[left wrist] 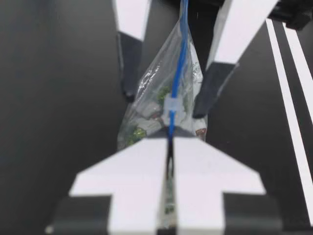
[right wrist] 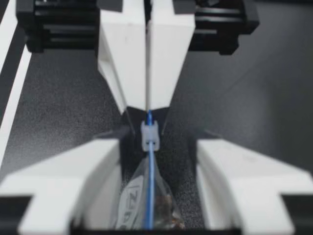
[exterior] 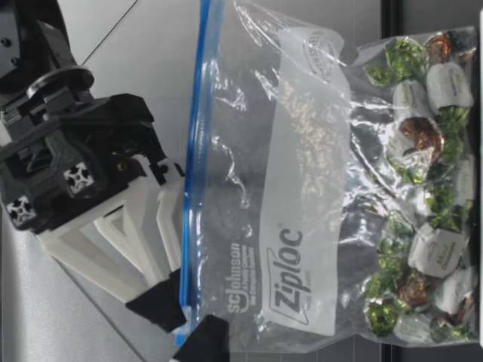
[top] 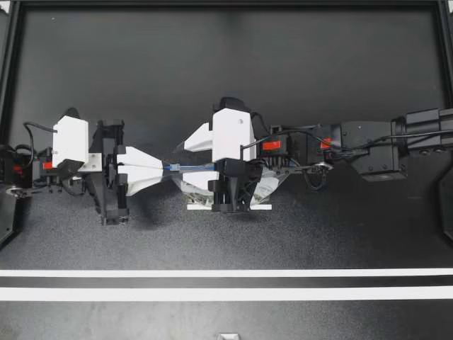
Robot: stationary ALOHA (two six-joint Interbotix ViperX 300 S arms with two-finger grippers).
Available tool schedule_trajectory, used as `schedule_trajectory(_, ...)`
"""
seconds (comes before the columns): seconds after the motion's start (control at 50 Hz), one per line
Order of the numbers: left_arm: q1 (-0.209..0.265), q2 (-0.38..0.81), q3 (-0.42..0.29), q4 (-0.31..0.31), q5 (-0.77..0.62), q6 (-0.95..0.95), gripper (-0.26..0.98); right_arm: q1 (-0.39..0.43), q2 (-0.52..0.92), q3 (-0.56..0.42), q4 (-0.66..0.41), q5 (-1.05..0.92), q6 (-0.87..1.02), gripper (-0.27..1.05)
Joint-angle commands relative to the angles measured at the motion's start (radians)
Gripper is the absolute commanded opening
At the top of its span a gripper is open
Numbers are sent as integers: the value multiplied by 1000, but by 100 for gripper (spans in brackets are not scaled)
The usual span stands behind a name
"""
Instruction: Slide open the ziploc bag.
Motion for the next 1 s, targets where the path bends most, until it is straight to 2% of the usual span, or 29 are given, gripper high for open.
schedule_trajectory(0.0, -2, -8, -21, 3, -5, 5, -16, 2, -12, -28, -2, 12, -2, 52)
schedule_trajectory(0.16, 0, -6, -18, 6, -3, 8, -16, 2, -12, -38, -2, 40, 0, 44)
schedule_trajectory(0.4, 0, -6, -15, 12, -5, 8, -16, 14, -25, -41, -3, 54, 0, 12)
schedule_trajectory(0.58, 0, -6, -12, 11, -3, 18, -16, 15, -41, -40, -2, 138, -2, -5)
schedule_trajectory(0.72, -2, -6, -8, 9, -3, 21, -16, 14, -74, -34, -5, 239, -5, -9)
schedule_trajectory(0.98, 2, -3, 2, -5, -5, 21, -16, 14, -149, 18, -37, 353, -11, -10)
